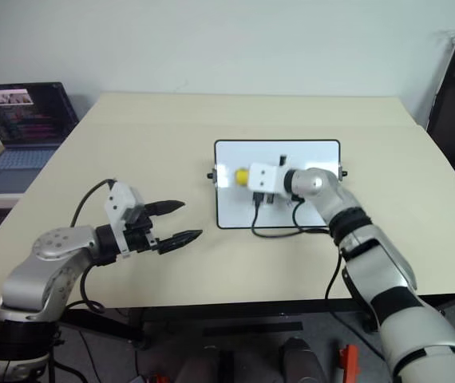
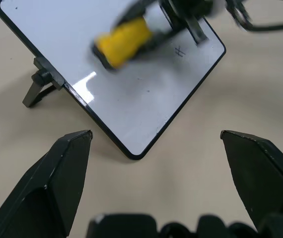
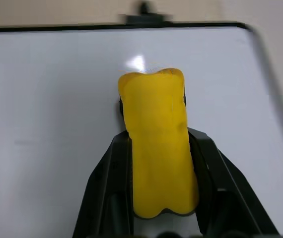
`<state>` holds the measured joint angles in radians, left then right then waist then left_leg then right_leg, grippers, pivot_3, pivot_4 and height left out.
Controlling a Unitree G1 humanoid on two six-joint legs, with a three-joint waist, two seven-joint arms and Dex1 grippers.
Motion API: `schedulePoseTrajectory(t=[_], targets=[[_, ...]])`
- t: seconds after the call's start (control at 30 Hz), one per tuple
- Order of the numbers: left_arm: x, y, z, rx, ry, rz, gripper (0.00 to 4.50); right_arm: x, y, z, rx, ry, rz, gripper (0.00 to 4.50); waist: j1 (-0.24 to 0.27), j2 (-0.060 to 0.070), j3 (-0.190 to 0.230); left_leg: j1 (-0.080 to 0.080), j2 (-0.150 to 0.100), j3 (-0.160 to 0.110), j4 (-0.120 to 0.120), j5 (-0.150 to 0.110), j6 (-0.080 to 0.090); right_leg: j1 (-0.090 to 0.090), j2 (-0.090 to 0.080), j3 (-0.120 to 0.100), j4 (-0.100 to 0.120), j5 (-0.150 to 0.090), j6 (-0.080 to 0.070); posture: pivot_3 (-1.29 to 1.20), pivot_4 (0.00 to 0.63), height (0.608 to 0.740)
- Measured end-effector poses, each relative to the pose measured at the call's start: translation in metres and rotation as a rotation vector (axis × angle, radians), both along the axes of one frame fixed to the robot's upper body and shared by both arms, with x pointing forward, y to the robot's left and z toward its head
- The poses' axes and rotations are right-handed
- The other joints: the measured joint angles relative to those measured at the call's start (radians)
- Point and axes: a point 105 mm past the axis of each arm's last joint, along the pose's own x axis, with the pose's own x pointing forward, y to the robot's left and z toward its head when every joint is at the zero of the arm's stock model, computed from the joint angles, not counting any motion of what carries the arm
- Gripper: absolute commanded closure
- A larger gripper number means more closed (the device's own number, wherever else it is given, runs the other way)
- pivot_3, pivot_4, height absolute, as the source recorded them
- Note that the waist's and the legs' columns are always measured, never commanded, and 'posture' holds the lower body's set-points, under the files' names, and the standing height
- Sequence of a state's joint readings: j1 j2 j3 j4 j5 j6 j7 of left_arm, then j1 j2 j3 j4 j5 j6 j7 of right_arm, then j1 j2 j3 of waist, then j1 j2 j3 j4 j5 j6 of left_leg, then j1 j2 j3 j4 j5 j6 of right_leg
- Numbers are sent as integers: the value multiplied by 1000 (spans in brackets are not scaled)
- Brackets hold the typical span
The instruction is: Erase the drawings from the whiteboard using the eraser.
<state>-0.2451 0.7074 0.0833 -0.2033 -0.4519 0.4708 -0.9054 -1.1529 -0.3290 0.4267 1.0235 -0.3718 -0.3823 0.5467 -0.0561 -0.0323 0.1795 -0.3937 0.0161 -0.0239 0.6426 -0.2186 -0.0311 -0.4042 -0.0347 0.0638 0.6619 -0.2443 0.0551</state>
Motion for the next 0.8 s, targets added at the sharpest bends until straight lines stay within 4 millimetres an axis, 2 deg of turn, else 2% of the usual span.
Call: schedulePoseTrajectory(t=[0.07,0.2,0.4,0.47,0.63,0.7,0.8], targets=[[0,0,0,0,0,0,0,4,-8,6,2,-26,-27,3404,1,0,0,-1,0,0,-1,0,0,0,0,0,-2,0,0,0,150,740],[1,0,0,1,-1,0,0,-6,-4,-7,-18,27,43,3407,0,-2,-1,-1,0,1,-3,0,0,1,0,0,-3,0,1,0,150,740],[1,0,0,2,-1,1,0,-56,10,-74,-114,262,270,3408,-2,-2,-2,0,0,1,-3,0,0,1,0,0,-2,0,1,0,150,740],[1,0,0,2,-1,1,0,-68,13,-87,-139,305,310,3409,-2,-2,-1,0,0,1,-3,0,0,1,0,0,-2,0,1,0,150,740],[2,1,0,2,-3,1,0,-63,14,-81,-139,272,280,3409,-2,-1,-1,0,0,1,-3,0,0,0,0,0,-2,0,1,0,150,740],[3,0,2,3,-10,-1,0,-51,14,-68,-125,210,237,3410,-2,-1,0,0,0,1,-3,0,0,0,0,0,-2,0,0,0,150,740],[4,-2,5,4,-23,-10,0,-26,10,-33,-84,76,129,3410,-2,-1,0,0,0,0,-3,0,0,0,0,0,-2,0,0,0,150,740]])
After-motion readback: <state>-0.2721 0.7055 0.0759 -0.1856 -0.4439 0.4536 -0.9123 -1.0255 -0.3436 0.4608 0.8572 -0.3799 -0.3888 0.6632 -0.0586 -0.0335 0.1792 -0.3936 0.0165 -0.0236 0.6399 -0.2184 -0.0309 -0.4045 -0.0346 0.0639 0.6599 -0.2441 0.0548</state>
